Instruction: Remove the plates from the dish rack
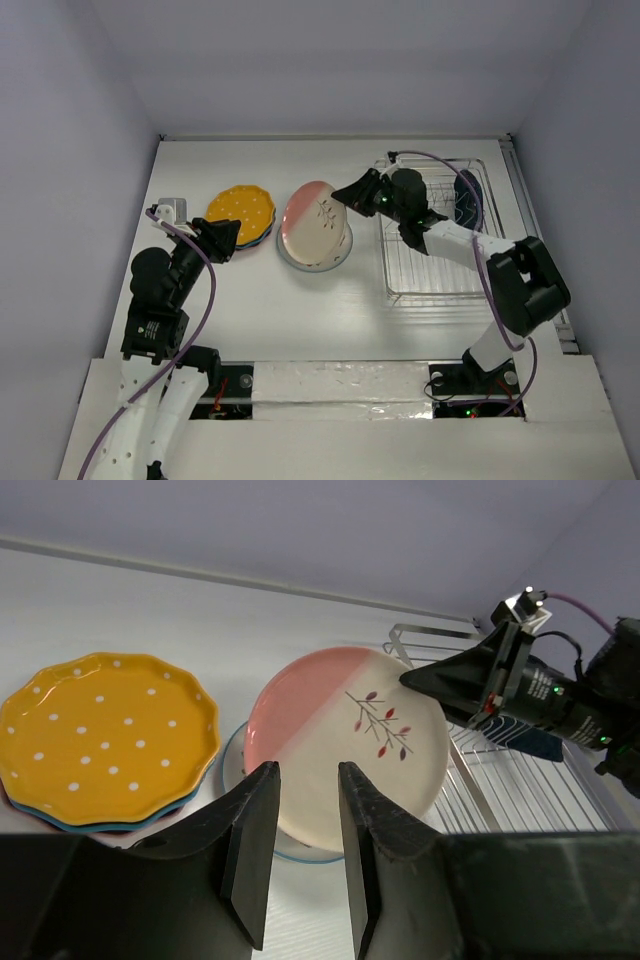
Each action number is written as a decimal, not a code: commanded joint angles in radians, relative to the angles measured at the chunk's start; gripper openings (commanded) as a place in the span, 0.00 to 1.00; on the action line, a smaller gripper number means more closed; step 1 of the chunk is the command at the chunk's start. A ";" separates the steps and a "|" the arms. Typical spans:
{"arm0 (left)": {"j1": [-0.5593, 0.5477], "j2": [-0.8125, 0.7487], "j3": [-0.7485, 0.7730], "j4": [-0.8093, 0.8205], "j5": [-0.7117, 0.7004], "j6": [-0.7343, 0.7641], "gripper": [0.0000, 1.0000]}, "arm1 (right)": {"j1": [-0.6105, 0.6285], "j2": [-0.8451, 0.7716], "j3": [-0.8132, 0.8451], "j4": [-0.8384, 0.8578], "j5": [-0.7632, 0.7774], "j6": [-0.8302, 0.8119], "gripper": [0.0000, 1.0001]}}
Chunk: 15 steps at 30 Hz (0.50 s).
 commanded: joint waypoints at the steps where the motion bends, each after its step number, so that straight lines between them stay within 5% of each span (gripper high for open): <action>1: 0.004 -0.004 0.035 0.046 0.009 -0.001 0.27 | 0.016 0.017 0.065 0.254 -0.023 0.091 0.00; 15: 0.004 -0.005 0.035 0.044 0.009 0.000 0.27 | 0.016 0.110 -0.050 0.315 -0.006 0.105 0.00</action>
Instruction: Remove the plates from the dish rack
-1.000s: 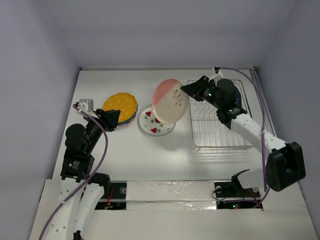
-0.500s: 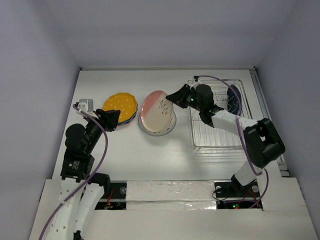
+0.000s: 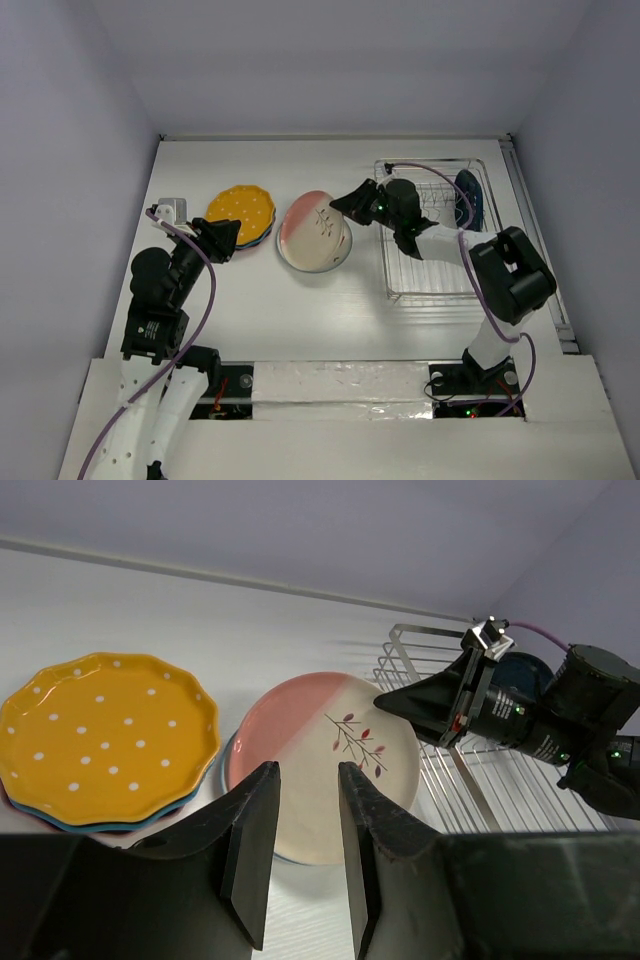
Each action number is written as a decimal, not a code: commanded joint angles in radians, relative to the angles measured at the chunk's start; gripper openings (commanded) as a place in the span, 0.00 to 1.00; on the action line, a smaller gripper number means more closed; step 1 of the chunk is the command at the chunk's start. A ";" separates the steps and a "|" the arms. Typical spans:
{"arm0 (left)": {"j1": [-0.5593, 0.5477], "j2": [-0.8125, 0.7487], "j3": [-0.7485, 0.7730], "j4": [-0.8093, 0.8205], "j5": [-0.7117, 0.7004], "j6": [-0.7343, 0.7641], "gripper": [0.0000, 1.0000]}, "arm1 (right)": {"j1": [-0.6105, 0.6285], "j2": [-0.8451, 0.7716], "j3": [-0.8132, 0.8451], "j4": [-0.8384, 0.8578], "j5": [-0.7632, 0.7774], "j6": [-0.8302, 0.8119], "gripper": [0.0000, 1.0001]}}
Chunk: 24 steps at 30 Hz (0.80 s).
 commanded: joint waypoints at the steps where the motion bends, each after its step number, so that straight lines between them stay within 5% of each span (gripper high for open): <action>1: 0.004 -0.005 0.035 0.044 0.010 -0.001 0.27 | 0.009 -0.011 -0.012 0.191 -0.010 0.049 0.00; 6: 0.004 -0.007 0.035 0.044 0.010 0.000 0.27 | 0.009 0.003 -0.029 0.145 0.001 0.013 0.00; 15: 0.004 -0.010 0.035 0.044 0.010 -0.001 0.27 | 0.009 0.011 -0.015 -0.080 0.093 -0.122 0.21; 24: 0.004 -0.008 0.035 0.046 0.012 -0.003 0.27 | 0.009 0.011 -0.025 -0.205 0.165 -0.204 0.29</action>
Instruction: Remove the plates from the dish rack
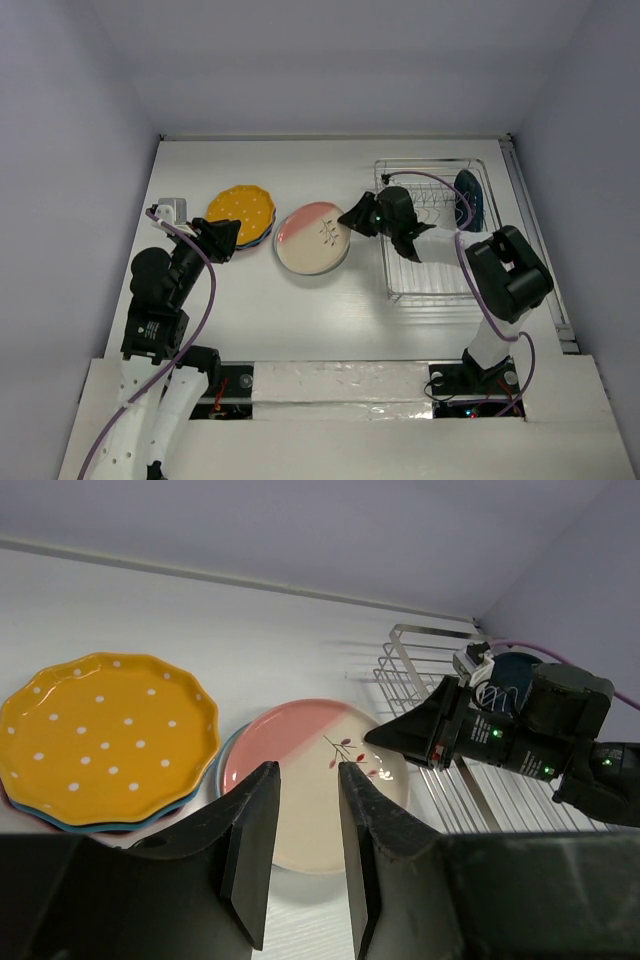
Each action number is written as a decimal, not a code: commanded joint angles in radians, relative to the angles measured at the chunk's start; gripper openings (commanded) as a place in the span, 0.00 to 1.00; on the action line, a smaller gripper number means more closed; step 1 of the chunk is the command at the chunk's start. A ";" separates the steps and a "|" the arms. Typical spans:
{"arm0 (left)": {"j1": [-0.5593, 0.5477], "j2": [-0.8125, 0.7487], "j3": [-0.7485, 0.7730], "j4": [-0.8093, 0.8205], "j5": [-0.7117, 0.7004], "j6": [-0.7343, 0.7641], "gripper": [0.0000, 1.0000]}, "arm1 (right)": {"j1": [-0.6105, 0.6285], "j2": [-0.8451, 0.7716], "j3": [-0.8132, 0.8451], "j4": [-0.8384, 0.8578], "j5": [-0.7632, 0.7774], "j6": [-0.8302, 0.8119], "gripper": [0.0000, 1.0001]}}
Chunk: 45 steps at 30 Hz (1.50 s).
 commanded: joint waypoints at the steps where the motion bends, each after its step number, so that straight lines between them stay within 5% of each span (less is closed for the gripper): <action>1: 0.004 -0.008 0.035 0.046 0.010 -0.003 0.27 | 0.005 -0.007 -0.001 -0.057 0.046 -0.055 0.29; 10: 0.004 -0.010 0.033 0.047 0.013 -0.003 0.27 | 0.005 0.017 -0.004 -0.129 0.067 -0.111 0.39; 21: 0.004 -0.016 0.033 0.046 0.009 -0.003 0.27 | 0.024 -0.020 0.085 -0.284 0.204 -0.214 0.69; 33: 0.004 -0.021 0.035 0.043 0.007 -0.001 0.27 | 0.064 0.025 0.239 -0.409 0.234 -0.285 0.80; 36: 0.004 -0.021 0.035 0.043 0.007 -0.001 0.27 | 0.064 -0.004 0.265 -0.416 0.219 -0.295 0.78; 41: 0.004 -0.022 0.033 0.044 0.009 -0.003 0.27 | 0.064 -0.091 0.303 -0.457 0.221 -0.326 0.57; 42: 0.004 -0.022 0.033 0.044 0.009 -0.003 0.27 | 0.064 -0.110 0.308 -0.463 0.227 -0.334 0.51; 45: 0.004 -0.022 0.033 0.044 0.009 -0.003 0.27 | 0.064 -0.200 0.305 -0.478 0.280 -0.361 0.12</action>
